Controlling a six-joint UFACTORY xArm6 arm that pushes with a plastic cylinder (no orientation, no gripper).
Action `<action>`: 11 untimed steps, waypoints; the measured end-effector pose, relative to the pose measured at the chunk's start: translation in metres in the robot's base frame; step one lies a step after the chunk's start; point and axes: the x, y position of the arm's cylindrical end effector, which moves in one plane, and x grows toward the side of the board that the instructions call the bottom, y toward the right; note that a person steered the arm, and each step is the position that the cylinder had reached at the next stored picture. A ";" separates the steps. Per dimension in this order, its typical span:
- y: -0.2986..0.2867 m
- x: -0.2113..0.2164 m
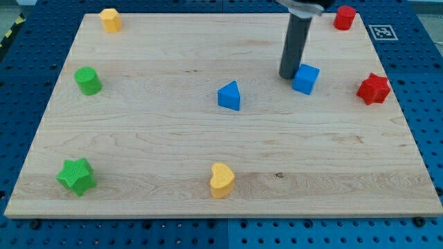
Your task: Slide the cube towards the bottom right
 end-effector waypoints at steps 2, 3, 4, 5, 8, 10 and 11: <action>0.016 0.031; 0.005 -0.014; 0.037 -0.016; 0.062 0.015; 0.073 0.065; 0.046 0.065; 0.046 0.081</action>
